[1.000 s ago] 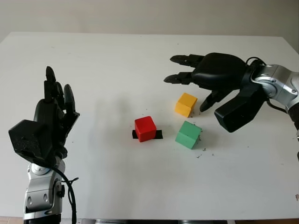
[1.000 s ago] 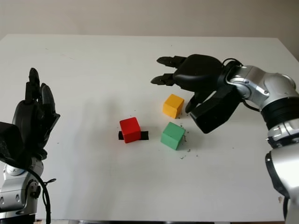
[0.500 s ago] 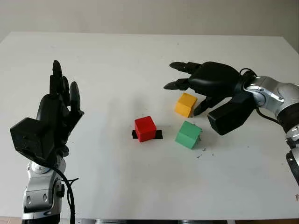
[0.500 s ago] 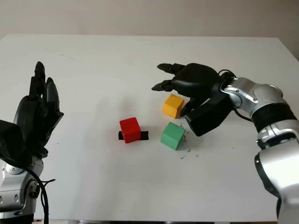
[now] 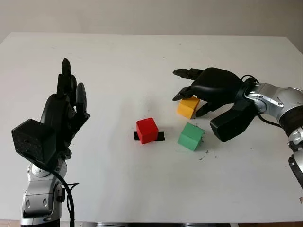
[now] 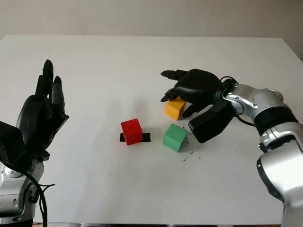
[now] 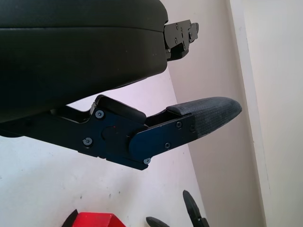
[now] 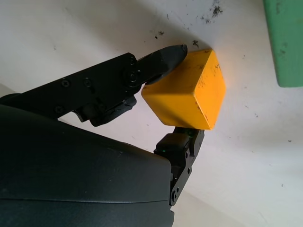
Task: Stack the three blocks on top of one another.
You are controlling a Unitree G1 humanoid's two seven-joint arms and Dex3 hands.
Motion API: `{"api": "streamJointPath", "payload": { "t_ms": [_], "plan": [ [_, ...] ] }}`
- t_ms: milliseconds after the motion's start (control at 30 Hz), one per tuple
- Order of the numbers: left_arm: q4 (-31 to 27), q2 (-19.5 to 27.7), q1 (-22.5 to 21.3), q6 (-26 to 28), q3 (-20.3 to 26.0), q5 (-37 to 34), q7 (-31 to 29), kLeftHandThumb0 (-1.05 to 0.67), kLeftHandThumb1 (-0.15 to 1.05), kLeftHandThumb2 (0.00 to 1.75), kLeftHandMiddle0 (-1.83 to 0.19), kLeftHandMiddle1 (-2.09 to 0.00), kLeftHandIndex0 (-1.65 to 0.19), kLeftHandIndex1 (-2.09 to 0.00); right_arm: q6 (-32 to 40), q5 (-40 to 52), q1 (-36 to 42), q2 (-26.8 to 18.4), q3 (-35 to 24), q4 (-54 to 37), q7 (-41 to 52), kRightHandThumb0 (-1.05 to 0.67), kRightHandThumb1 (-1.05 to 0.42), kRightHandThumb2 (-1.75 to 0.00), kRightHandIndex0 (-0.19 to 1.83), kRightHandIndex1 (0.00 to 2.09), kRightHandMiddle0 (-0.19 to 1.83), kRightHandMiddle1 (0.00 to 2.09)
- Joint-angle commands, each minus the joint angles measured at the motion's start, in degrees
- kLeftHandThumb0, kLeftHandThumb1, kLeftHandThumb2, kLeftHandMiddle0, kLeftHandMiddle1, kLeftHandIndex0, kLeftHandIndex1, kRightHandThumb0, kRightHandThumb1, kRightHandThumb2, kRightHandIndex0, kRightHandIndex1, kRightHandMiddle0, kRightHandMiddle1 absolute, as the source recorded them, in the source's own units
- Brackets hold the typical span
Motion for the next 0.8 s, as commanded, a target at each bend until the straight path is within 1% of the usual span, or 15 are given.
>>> {"api": "streamJointPath", "payload": {
  "t_ms": [0, 33, 67, 100, 167, 200, 300, 367, 467, 667, 767],
  "plan": [
    [-0.67, 0.72, 0.8, -0.87, -0.43, 0.27, -0.28, -0.79, 1.05, 0.74, 0.19, 0.0, 0.19, 0.0, 0.54, -0.8, -1.44, -0.43, 0.67, 0.21, -1.04, -0.38, -0.89, -0.06, 0.12, 0.07, 0.81, 0.35],
    [-0.55, 0.85, 0.86, -1.24, -0.52, 0.57, -0.29, -0.79, 1.05, 0.74, 0.19, 0.0, 0.19, 0.0, 0.78, -1.26, -1.54, -0.49, 1.0, 0.11, -1.46, -0.39, -0.89, -0.06, 0.13, 0.07, 0.82, 0.42],
    [-0.47, 0.93, 0.91, -1.52, -0.6, 0.77, -0.31, -0.78, 1.05, 0.74, 0.19, 0.0, 0.19, 0.0, 0.93, -1.57, -1.61, -0.54, 1.23, 0.09, -1.8, -0.4, -0.9, -0.05, 0.14, 0.06, 0.75, 0.63],
    [-0.54, 0.98, 1.04, -1.64, -0.76, 1.34, -0.02, -0.78, 1.05, 0.74, 0.19, 0.0, 0.19, 0.0, 1.1, -1.87, -1.76, -0.62, 1.46, 0.0, -1.95, -0.4, -0.9, -0.05, 0.14, 0.06, 0.69, 0.76],
    [-0.67, 1.01, 1.38, -2.16, -1.01, 2.19, 0.29, -0.77, 1.05, 0.73, 0.19, 0.0, 0.19, 0.0, 1.44, -2.38, -2.13, -0.74, 1.81, -0.1, -2.25, -0.4, -0.91, -0.06, 0.17, 0.06, 0.63, 0.93],
    [-0.8, 1.07, 1.58, -2.41, -1.17, 2.61, 0.37, -0.77, 1.05, 0.73, 0.19, 0.0, 0.19, 0.0, 1.54, -2.45, -2.38, -0.8, 1.82, -0.14, -2.06, -0.4, -0.92, -0.06, 0.17, 0.06, 0.6, 0.98],
    [-1.24, 1.08, 2.08, -2.78, -1.51, 3.53, 0.64, -0.75, 1.05, 0.73, 0.19, -0.01, 0.19, 0.0, 1.36, -1.65, -3.21, -0.87, 1.1, -0.01, -1.1, -0.4, -0.92, -0.06, 0.18, 0.06, 0.56, 1.06],
    [-1.31, 0.93, 2.31, -2.92, -1.61, 3.91, 0.85, -0.74, 1.05, 0.73, 0.19, -0.01, 0.19, 0.0, 1.07, 0.61, -3.8, -0.75, -0.56, 0.16, 0.25, -0.4, -0.92, -0.05, 0.2, 0.06, 0.56, 1.09],
    [-1.25, 0.96, 2.47, -2.92, -1.73, 4.08, 0.86, -0.73, 1.05, 0.72, 0.19, -0.01, 0.19, 0.0, 0.87, 4.2, -4.75, -0.77, -2.88, -0.17, 2.07, -0.38, -0.89, -0.04, 0.24, 0.08, 0.56, 1.1],
    [-1.36, 1.01, 2.74, -2.98, -2.49, 5.16, 0.93, -0.73, 1.05, 0.7, 0.19, 0.0, 0.19, 0.0, 1.49, 8.04, -7.58, -1.38, -5.64, -3.35, 8.75, -0.37, -0.9, -0.06, 0.24, 0.06, 0.52, 1.05],
    [-1.64, 0.82, 3.09, -3.12, -3.04, 6.05, 1.29, -0.73, 1.05, 0.7, 0.19, -0.01, 0.19, 0.0, 0.79, 11.05, -8.1, -1.13, -7.48, -5.16, 12.73, -0.36, -0.91, -0.06, 0.24, 0.06, 0.53, 1.07]
  ]
}}
